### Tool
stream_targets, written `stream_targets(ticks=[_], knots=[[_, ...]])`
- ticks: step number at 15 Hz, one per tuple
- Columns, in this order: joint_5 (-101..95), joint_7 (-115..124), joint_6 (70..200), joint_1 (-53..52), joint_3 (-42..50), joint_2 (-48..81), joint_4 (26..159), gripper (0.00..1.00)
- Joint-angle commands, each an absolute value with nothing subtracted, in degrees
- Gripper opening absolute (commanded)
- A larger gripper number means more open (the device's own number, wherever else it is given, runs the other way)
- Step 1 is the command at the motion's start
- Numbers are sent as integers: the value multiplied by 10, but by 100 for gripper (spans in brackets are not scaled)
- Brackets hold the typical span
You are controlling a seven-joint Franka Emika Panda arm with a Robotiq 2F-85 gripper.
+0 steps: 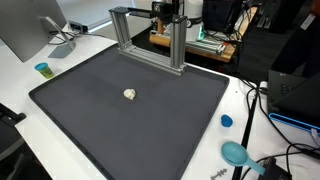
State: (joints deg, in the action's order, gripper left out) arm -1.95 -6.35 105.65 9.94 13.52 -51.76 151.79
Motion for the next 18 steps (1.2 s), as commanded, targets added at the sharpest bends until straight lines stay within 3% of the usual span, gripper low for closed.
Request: stream_targets(ticks=[1,4,5,6,18], knots=[[-17,20,1152,110,61,-572,1575,100],[-36,102,1209,107,-22,-583,1616,100],[-34,114,1171,98,-40,-549,1579,100],[-27,84,1183,95,-7,-554,1587,100],[37,72,1196,10,-15,-533,1585,100]])
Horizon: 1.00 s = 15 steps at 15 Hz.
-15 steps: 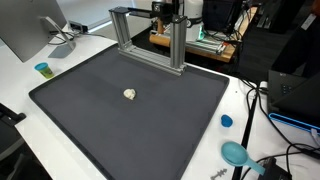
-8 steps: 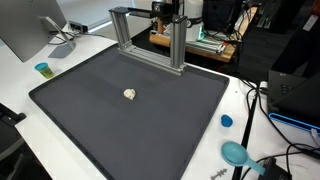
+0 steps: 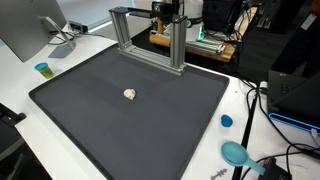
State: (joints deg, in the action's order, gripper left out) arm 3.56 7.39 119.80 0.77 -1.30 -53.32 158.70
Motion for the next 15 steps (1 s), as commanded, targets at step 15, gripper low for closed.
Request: stream_targets(ticks=[15], knots=[[31,9,1232,4,9,-458,1558,100]])
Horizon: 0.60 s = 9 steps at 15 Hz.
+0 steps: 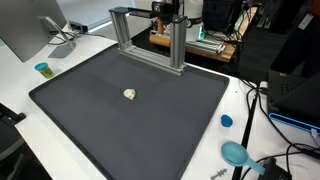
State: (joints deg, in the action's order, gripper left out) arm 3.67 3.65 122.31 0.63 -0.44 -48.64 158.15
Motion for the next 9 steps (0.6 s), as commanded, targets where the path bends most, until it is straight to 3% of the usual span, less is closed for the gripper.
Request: stream_targets(ticks=[1,9], knots=[[26,9,1238,7,5,-452,1554,100],[-2,60,1253,35,-26,-421,1551,100]])
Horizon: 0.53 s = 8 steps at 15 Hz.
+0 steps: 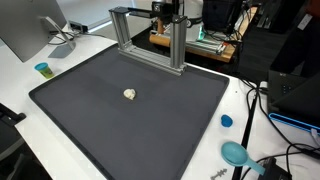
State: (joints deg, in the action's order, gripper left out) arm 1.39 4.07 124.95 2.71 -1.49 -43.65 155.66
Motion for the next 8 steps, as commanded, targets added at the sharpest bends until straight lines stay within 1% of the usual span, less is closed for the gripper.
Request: stream_targets(ticks=[1,8], knots=[[-4,63,1254,36,-27,-421,1553,100],[-2,56,1238,32,-17,-418,1559,100]])
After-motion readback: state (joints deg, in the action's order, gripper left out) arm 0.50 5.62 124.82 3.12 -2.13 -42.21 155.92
